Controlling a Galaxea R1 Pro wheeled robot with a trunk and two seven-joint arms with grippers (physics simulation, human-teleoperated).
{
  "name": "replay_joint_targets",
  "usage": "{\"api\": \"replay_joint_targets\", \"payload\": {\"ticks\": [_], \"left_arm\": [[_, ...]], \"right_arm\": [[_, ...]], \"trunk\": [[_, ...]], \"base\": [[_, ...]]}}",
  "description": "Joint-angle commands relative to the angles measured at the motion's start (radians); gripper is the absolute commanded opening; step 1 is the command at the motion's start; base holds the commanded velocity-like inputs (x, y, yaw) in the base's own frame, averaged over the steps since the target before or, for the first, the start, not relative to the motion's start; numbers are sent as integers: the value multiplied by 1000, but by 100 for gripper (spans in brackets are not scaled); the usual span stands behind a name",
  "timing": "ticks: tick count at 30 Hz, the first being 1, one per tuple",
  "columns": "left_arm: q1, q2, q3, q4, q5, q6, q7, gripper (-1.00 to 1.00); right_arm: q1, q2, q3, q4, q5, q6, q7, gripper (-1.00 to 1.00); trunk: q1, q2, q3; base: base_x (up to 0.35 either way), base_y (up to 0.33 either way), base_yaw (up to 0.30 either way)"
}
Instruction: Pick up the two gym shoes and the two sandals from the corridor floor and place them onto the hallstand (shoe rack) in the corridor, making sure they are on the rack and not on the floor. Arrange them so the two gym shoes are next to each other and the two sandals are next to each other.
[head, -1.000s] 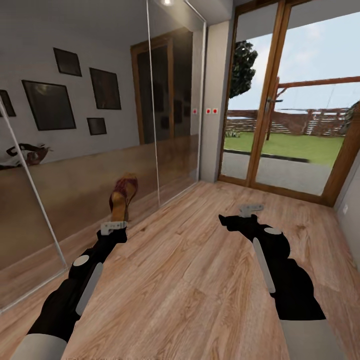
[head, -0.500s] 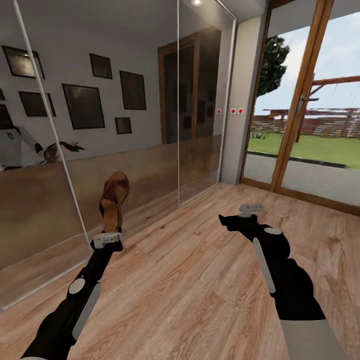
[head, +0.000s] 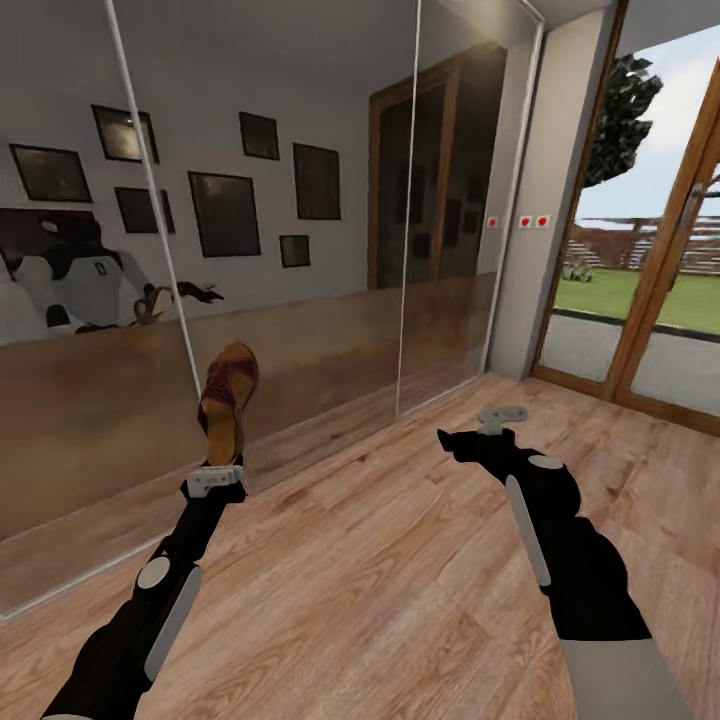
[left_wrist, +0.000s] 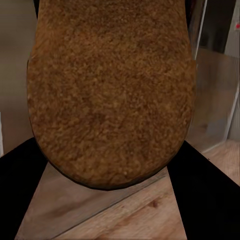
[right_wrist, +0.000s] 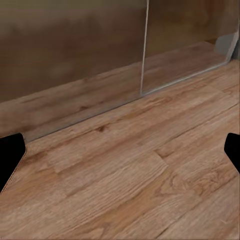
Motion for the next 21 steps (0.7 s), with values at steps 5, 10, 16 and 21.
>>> {"api": "replay_joint_targets", "payload": {"ticks": [5,10,16,21], "left_arm": [[-1,1,-2,1,11,-4,-4,-100],[-1,1,-2,1,11,-4,-4,-100],[-1,1,-2,1,11,-4,-4,-100],[-1,1,-2,1,11,-4,-4,-100]], "right_arm": [[0,0,-1,-1,1,5,4,100],[0,0,-1,-1,1,5,4,100],[0,0,-1,-1,1,5,4,100],[0,0,-1,-1,0,5,4,100]], "trunk": [[0,0,-1],[0,0,-1],[0,0,-1],[0,0,-1]], "base": [[181,-33,289],[48,-35,289],[199,-203,289],[232,-240,289]]}}
